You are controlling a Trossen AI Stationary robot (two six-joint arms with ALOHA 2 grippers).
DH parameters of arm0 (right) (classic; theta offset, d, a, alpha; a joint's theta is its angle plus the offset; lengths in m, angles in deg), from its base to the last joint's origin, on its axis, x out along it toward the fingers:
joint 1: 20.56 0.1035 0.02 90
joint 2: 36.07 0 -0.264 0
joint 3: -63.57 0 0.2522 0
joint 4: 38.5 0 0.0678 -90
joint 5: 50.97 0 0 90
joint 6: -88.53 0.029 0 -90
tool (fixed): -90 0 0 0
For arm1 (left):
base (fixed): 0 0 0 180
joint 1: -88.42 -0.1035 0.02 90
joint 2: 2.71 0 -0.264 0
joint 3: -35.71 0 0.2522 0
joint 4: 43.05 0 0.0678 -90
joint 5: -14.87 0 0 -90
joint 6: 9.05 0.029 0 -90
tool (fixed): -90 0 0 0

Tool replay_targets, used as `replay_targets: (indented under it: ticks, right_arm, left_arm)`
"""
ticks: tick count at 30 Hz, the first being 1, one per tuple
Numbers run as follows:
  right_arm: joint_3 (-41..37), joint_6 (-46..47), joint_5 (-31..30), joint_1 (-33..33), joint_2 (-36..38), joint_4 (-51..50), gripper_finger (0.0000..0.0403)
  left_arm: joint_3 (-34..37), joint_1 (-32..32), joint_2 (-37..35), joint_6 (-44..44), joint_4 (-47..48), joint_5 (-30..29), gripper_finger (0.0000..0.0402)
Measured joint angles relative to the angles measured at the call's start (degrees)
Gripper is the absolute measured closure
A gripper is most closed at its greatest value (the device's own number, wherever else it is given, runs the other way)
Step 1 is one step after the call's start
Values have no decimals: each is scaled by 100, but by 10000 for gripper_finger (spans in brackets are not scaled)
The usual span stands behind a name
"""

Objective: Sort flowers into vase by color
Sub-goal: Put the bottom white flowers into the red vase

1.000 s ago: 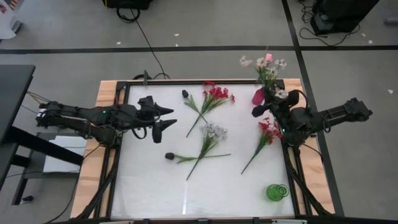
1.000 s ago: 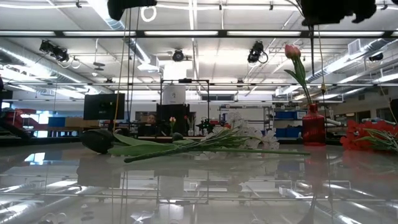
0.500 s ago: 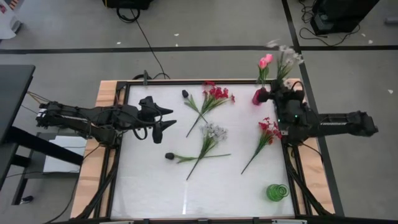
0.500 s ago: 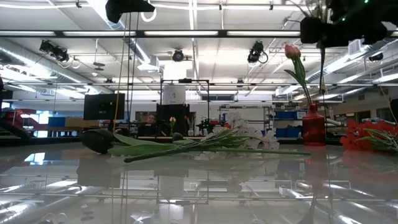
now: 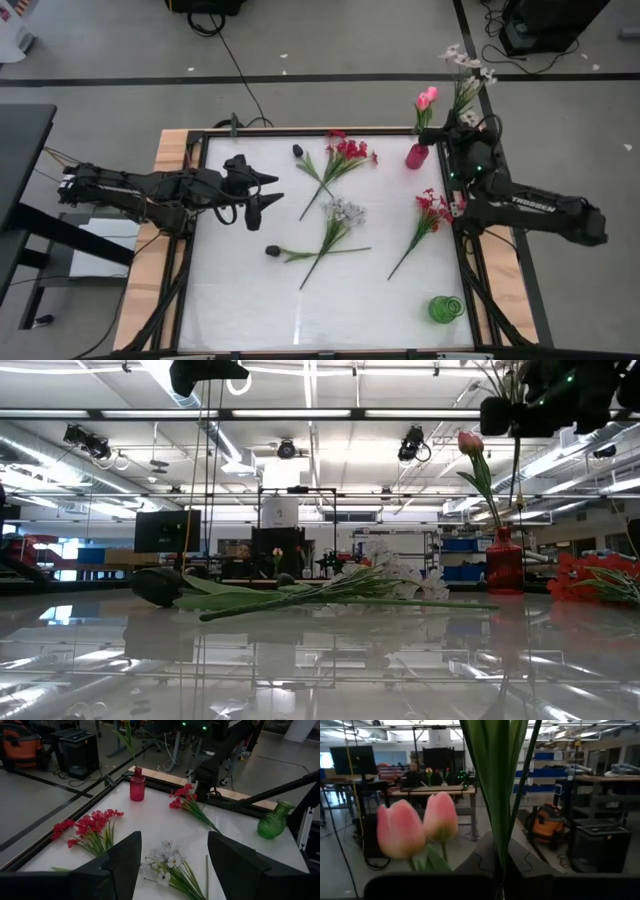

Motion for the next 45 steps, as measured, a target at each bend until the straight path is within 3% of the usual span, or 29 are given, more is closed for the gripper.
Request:
replay_targets:
  ticks: [4, 18, 24, 31, 41, 45]
  right_arm:
    - [-2, 161, 599, -383, -115, 1, 389]
    - [-32, 334, 939, -513, -544, -326, 389]
    - [-468, 903, 988, -645, -610, -252, 389]
    - [-851, 961, 1202, -767, -610, -87, 384]
    - [-664, 351, 1411, -768, -604, -416, 312]
    - [-262, 607, 1411, -781, -605, -1333, 273]
  left_arm:
    - [0, 0, 0, -1, -1, 0, 168]
    - [-2, 0, 0, -4, -2, 0, 168]
    - [-2, 0, 0, -4, 0, 0, 168]
    - [-2, 0, 0, -4, -2, 0, 168]
    - [-2, 0, 0, -6, -2, 0, 168]
    - [-2, 0, 0, -6, -2, 0, 168]
